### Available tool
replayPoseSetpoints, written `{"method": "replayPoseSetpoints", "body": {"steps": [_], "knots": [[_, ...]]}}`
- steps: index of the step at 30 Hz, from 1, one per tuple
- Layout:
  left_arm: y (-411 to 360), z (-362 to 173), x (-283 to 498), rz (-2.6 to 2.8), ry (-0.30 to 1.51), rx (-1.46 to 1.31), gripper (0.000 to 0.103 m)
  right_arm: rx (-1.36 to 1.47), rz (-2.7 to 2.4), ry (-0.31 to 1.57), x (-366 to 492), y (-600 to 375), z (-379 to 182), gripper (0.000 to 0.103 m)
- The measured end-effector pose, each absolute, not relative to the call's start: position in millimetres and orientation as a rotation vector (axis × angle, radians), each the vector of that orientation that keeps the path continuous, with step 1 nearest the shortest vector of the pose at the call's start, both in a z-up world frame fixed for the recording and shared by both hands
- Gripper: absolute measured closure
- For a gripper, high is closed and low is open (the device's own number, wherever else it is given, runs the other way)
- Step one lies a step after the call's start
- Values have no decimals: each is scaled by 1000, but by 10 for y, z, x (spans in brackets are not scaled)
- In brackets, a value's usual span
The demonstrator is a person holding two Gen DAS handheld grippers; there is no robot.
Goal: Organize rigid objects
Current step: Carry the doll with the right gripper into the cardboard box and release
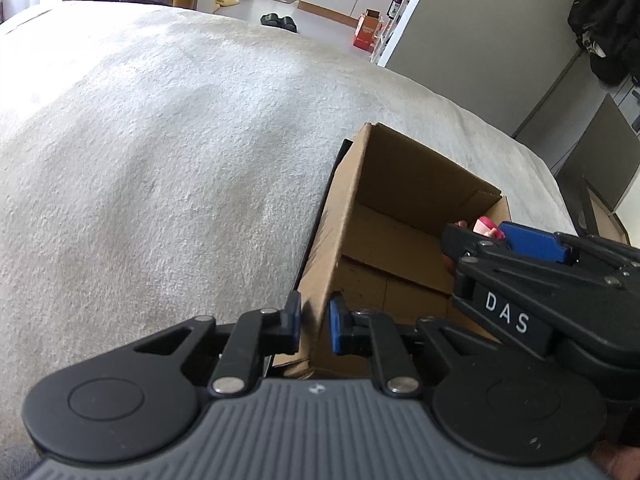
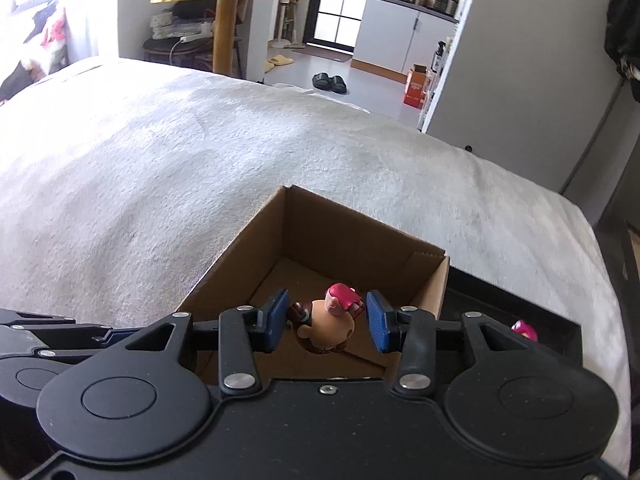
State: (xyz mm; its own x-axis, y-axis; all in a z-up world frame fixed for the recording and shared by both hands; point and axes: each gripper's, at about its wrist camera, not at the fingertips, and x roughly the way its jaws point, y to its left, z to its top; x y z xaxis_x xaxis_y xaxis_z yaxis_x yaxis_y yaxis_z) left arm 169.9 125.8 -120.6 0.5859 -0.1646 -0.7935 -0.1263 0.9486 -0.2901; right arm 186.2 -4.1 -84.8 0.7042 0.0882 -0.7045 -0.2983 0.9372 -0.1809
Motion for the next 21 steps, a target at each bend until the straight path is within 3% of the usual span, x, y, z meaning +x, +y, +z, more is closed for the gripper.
{"method": "replayPoseSetpoints", "body": {"steps": [16,21], "knots": [[1303,-1221,1699,-25,942,-378,89,-488,325,749,1973,152,-786,61],[1296,-1225,1696,-29,936,-377,89,-506,332,711,1937,153,-747,51]]}}
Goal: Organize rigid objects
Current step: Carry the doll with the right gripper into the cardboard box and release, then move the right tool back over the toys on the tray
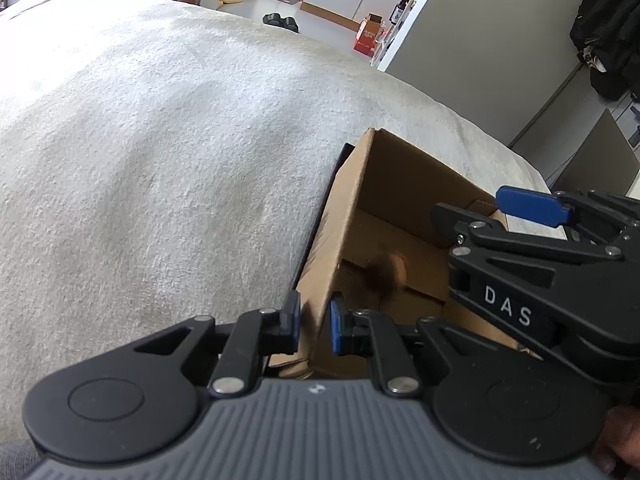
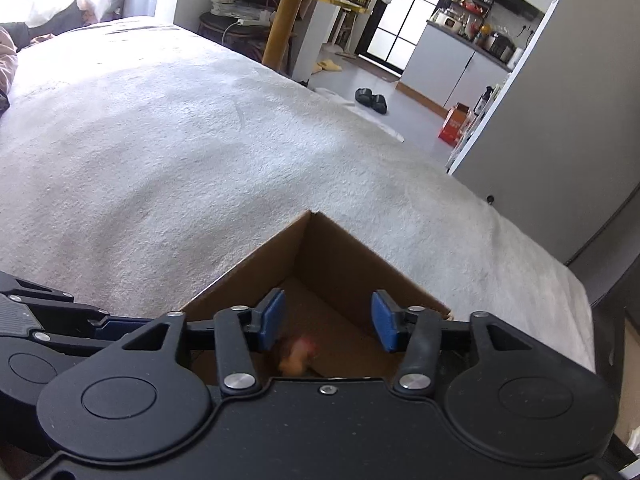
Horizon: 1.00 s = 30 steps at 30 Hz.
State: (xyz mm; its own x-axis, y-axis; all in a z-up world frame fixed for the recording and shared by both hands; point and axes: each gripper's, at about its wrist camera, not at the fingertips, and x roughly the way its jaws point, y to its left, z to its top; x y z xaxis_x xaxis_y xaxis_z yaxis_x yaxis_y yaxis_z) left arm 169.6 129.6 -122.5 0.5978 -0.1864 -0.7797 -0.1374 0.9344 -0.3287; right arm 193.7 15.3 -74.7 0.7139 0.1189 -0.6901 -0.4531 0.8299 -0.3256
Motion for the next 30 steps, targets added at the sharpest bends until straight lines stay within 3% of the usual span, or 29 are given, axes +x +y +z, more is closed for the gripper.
{"method": "replayPoseSetpoints", "body": {"steps": [4,14,17,30], "knots": [[1277,-1219,1692,-28,933,-365,89,-490,323,727,1902,86,-775,48],[1154,-1118,1712,-37,958,-293,86,-460,285,728,1728,-166,-793,28],[1101,-1082,1712,-36,966,-260,78,-424,276,725,1705,-294,-786,21],[665,-873,1655,-4,948,-71,35,-272,214,740,1565,-949,-817,14]]}}
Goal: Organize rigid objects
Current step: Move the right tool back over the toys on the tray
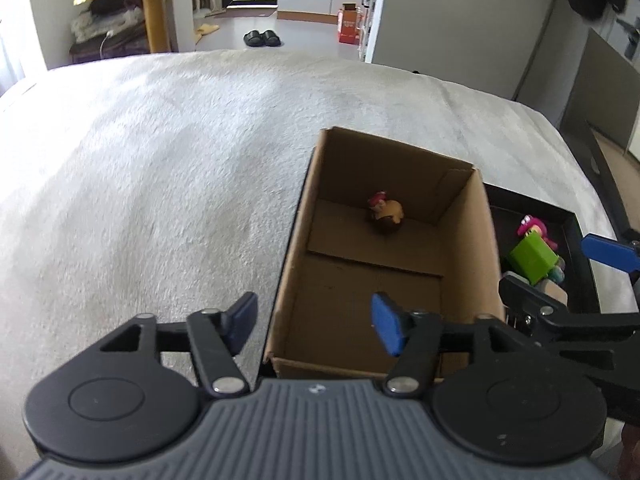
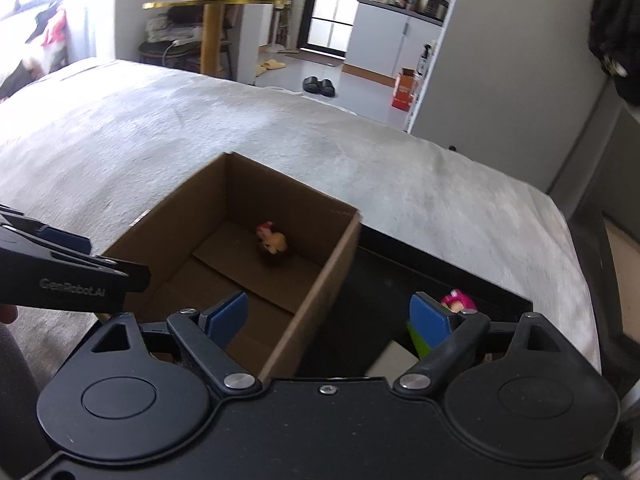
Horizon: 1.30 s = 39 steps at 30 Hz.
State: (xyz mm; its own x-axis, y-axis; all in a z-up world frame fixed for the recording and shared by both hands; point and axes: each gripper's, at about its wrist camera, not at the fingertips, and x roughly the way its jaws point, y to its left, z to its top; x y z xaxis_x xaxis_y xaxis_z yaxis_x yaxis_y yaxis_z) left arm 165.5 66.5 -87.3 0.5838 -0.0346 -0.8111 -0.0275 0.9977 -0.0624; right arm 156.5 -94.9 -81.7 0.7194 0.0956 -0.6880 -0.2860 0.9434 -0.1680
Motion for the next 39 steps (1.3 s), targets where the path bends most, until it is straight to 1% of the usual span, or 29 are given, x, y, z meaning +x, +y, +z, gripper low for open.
{"method": "replayPoseSetpoints", "body": {"steps": [3,9,13,15,24,28,39], "knots": [[531,-833,1644,-5,946,-34,30,-229,194,745,1547,-1125,-839,14],[280,-806,1640,-6,949,41,27,-151,160,733,1548,-1451,-890,13],[140,-782,1642,-9,949,85,26,-107,152,711,1565,-1616,-897,13],[84,-777,1647,-4,951,102,26,-77,150,697,1569,-1702,-916,9],[-120,-779,1692,25,967,166,25,28,154,675,1564,-2028,-1034,9],[-197,-806,1717,45,974,186,26,29,156,672,1542,-2105,-1083,9],[-371,-813,1769,87,974,237,25,54,187,730,1516,-2301,-1299,10]]}}
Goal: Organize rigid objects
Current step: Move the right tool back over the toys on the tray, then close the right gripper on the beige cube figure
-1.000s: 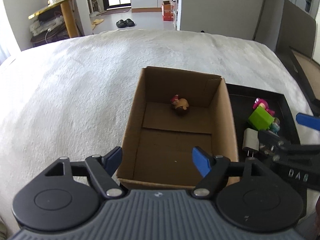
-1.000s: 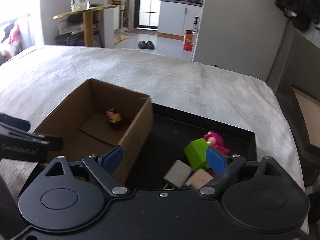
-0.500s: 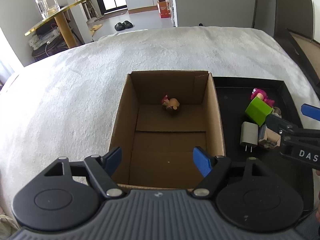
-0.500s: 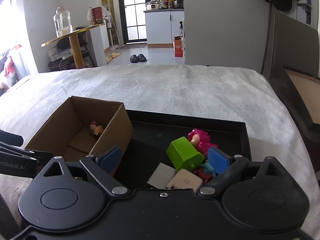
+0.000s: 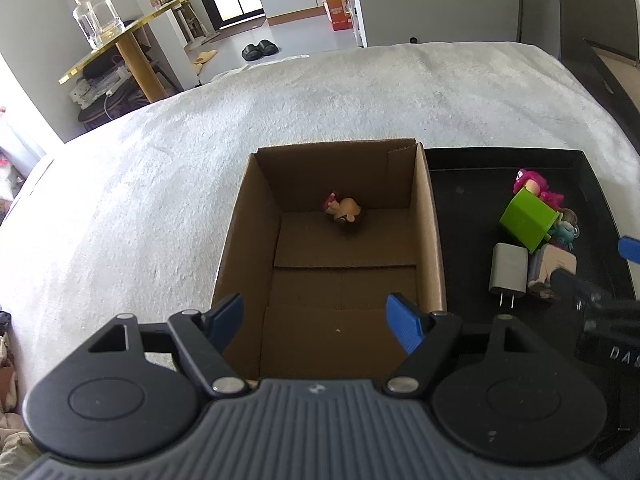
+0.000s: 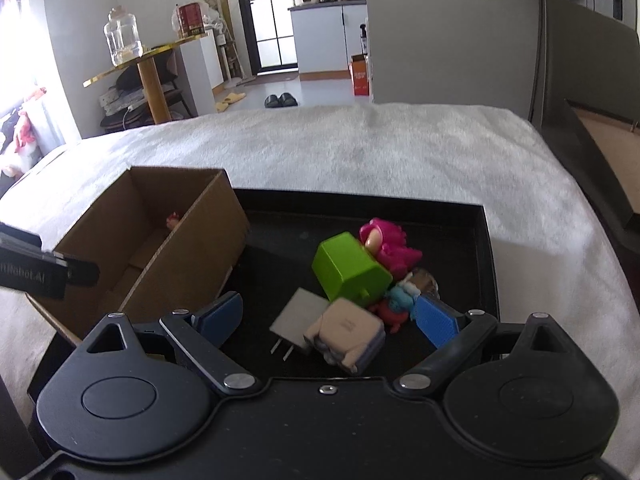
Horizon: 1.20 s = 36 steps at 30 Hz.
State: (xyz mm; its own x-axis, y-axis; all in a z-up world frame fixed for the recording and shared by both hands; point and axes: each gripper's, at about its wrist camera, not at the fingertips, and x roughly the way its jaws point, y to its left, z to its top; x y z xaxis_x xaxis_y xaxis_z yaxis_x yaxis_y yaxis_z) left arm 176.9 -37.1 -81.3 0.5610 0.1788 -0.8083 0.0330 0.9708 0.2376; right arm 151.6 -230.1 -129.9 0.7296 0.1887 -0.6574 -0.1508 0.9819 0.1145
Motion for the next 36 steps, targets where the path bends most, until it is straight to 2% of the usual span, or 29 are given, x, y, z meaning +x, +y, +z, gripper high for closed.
{"method": "replayPoseSetpoints", "body": {"steps": [10,17,25,27,31,34,36], "knots": [[-513,-831,1806,105,974,283,25,47,199,772,1536,-2334,-1477,11],[-575,-877,1862,105,982,301,25,75,177,820,1652,-2377,-1646,21],[-524,-888,1928,125,984,304,25,172,130,845,1811,-2405,-1785,21],[-510,-892,1936,129,986,300,25,160,107,844,1843,-2385,-1806,26],[-530,-914,1933,132,983,317,25,139,82,843,1786,-2406,-1795,30],[-547,-925,1924,126,983,320,25,138,72,851,1726,-2445,-1787,40],[-562,-926,1913,122,981,323,25,145,76,865,1712,-2467,-1801,56]]}}
